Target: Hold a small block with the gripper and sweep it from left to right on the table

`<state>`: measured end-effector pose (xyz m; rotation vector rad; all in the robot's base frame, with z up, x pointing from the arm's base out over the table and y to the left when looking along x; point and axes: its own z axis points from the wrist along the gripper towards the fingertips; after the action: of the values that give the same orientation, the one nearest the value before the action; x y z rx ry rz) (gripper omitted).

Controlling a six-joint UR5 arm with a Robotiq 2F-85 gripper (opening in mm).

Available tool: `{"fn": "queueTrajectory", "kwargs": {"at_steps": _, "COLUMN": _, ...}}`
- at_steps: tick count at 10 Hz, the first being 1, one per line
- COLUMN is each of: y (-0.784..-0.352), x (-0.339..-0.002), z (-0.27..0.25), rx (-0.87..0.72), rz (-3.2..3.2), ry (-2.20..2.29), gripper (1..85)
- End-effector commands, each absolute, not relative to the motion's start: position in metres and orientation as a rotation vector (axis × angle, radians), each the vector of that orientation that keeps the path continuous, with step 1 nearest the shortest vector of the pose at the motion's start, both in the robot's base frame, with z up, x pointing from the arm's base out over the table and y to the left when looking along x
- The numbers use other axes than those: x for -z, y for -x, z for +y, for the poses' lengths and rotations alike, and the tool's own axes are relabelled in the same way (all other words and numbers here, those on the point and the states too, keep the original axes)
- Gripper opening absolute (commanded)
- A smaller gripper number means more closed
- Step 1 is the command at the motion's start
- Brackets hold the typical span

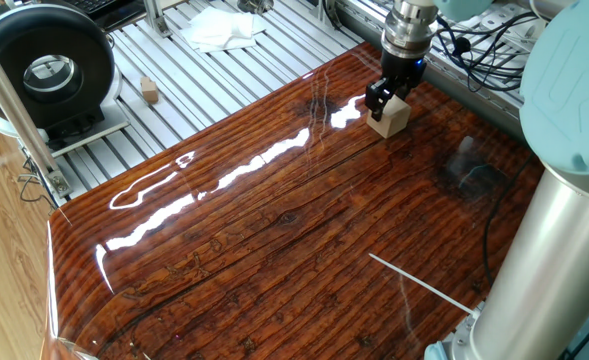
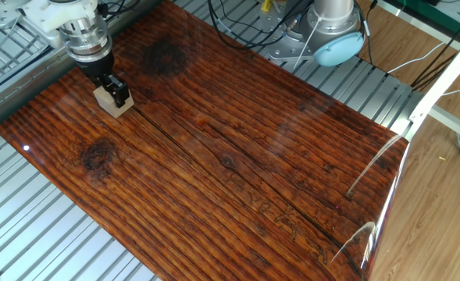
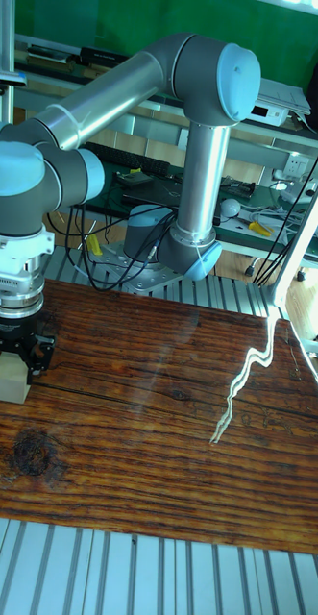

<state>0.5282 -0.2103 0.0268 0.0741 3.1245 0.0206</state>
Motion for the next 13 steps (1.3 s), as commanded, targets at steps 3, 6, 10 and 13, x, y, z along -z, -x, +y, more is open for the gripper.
{"fn": "queueTrajectory", "kwargs": {"at_steps": 3, "y": -0.53, "x": -0.028, "z": -0.208, "rx": -0.041, "rz": 3.118, "ry": -0.085, "gripper": 1.0}}
{"fn": "queueTrajectory", "kwargs": {"at_steps": 6, "y": -0.53, "x": -0.028, "z": -0.208, "rx": -0.043, "rz": 3.118, "ry": -0.085, "gripper": 1.0}}
{"fn": "queueTrajectory", "kwargs": {"at_steps": 10, "y": -0.531, "x": -0.028, "z": -0.212, "rx": -0.015, "rz": 3.113, "ry": -0.087, "gripper": 1.0}}
{"fn": "queueTrajectory", "kwargs": {"at_steps": 13, "y": -0.534, "x": -0.028, "z": -0.2, "rx": 0.035, "rz": 3.111, "ry": -0.136, "gripper": 1.0}}
